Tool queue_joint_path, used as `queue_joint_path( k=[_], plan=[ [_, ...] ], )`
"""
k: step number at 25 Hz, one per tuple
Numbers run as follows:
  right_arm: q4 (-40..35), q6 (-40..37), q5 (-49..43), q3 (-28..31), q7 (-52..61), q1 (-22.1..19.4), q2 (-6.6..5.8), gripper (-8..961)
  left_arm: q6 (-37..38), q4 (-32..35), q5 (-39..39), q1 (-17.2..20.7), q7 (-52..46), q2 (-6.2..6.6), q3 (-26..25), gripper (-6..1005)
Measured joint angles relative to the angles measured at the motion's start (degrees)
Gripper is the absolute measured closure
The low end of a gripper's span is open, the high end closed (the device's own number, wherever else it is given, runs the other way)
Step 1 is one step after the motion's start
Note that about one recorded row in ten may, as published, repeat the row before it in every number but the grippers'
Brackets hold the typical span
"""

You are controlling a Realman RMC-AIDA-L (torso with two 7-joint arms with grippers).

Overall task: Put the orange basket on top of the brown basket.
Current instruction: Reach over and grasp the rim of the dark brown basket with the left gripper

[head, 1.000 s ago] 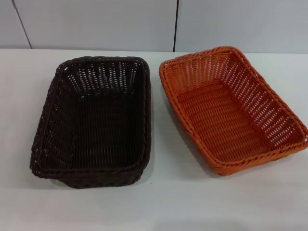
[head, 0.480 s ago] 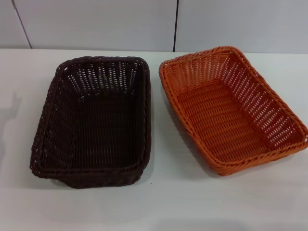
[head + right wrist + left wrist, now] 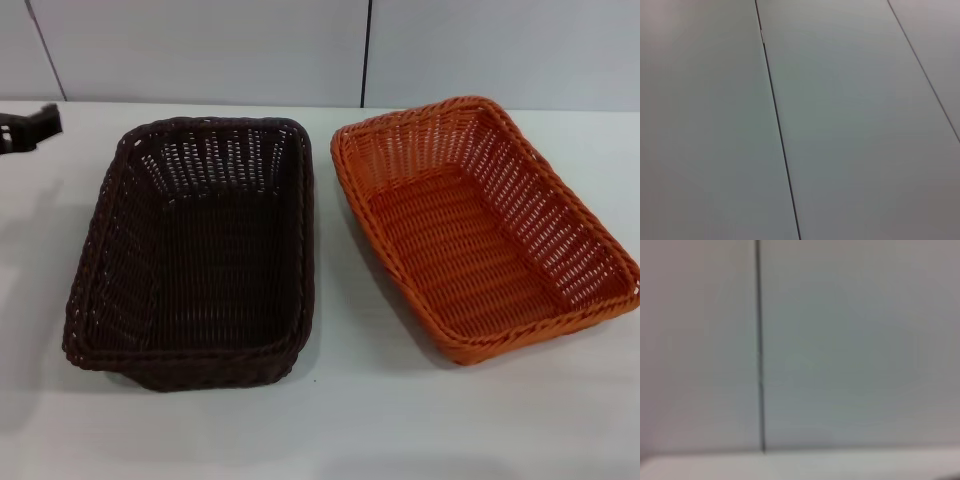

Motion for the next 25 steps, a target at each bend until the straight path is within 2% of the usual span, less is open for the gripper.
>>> queue_joint_path(
  k=[1,2,3,4,6,10,25],
  plan=[
    [-0.13,0.31,0.0,0.01,0.0,0.17,0.0,116,-11.85,-5.64,-0.06,-0.81,4.13,-2.94,-3.91,211],
    [-0.13,0.31,0.0,0.01,0.0,0.17,0.0,116,-11.85,-5.64,-0.06,-0.81,4.13,-2.94,-3.91,211],
    [-0.44,0.84,0.0,0.01,0.0,0.51,0.0,116,-22.71,-9.65,0.13,-2.41,9.14,-6.33,-7.87,212],
    [-0.44,0.84,0.0,0.01,0.0,0.51,0.0,116,-22.71,-9.65,0.13,-2.41,9.14,-6.33,-7.87,213],
    [-1.14,1.5,0.0,-0.17,0.0,1.17,0.0,116,-30.89,-11.85,0.37,-4.67,11.38,-7.73,-9.11,215],
    [-2.02,1.59,0.0,-0.42,0.0,1.83,0.04,117,-35.22,-11.01,2.01,-6.82,10.63,-7.59,-7.26,218],
    [-2.95,2.33,0.0,-0.47,0.0,2.05,0.01,117,-33.13,1.0,3.66,-11.46,11.24,-7.49,-7.34,230]
  ],
)
